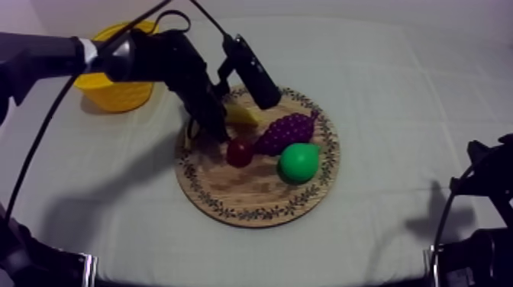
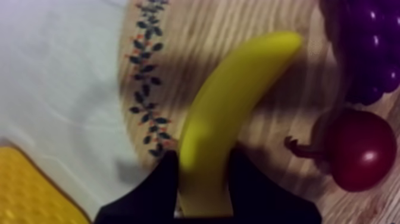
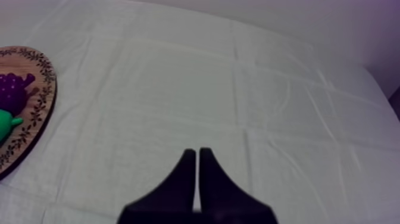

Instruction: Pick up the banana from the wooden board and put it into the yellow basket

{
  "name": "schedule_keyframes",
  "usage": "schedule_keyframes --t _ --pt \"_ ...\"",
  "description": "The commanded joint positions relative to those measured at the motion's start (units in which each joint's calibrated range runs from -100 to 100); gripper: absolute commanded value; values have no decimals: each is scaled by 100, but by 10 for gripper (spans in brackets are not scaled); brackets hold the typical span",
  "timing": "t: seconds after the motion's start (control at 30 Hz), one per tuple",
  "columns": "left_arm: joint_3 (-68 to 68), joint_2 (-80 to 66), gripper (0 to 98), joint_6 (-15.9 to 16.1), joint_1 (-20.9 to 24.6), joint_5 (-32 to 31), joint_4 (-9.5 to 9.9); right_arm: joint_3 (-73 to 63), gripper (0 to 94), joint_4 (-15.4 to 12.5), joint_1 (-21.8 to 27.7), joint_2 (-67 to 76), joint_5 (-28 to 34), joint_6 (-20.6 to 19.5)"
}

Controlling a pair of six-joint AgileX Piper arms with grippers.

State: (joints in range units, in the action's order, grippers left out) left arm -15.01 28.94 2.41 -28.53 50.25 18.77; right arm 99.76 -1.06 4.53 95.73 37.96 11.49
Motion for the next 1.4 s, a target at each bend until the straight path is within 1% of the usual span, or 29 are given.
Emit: schedule_keyframes --t 0.0,0.2,0.37,0.63,0.8,0.93,1.2,1.37 --pt "88 -208 207 5 52 85 53 2 3 1 -1 2 2 1" --pt "703 -899 189 114 374 512 149 2 3 1 -1 2 2 1" --pt "1315 -1351 175 185 783 811 234 2 3 1 -1 2 2 1" --pt "1868 -1506 165 325 1536 959 255 2 3 1 -1 2 2 1" --pt "1790 -1299 147 308 1909 812 252 2 3 1 -1 2 2 1" --pt "1624 -1128 133 218 2121 582 243 2 3 1 -1 2 2 1" --pt "1197 -863 118 20 2334 187 199 2 3 1 -1 2 2 1" --pt "906 -665 119 -79 2406 -272 128 2 3 1 -1 2 2 1"
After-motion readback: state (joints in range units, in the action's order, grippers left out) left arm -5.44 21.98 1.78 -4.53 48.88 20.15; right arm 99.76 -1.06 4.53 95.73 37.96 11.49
